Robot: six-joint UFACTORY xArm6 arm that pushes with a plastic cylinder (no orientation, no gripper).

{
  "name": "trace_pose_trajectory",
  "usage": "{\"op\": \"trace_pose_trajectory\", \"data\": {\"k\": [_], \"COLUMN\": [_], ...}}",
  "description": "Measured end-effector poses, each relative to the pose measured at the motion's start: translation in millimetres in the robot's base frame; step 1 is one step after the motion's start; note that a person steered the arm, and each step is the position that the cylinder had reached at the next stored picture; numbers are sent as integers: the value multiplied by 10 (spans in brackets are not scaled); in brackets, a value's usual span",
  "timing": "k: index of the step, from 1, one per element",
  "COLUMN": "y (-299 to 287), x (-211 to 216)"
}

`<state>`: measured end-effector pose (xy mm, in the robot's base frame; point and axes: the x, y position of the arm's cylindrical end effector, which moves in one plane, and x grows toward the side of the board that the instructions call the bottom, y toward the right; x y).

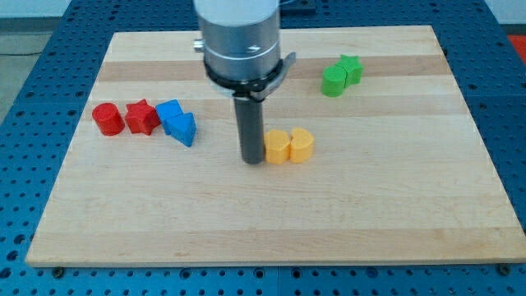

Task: Separate red star from the red circle

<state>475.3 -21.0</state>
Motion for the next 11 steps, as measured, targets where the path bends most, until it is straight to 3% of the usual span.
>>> {"op": "trace_pose_trajectory", "data": {"k": [1, 3, 6, 11], "y": [92, -903, -1662, -1788], "x": [-26, 214, 167, -1268]}}
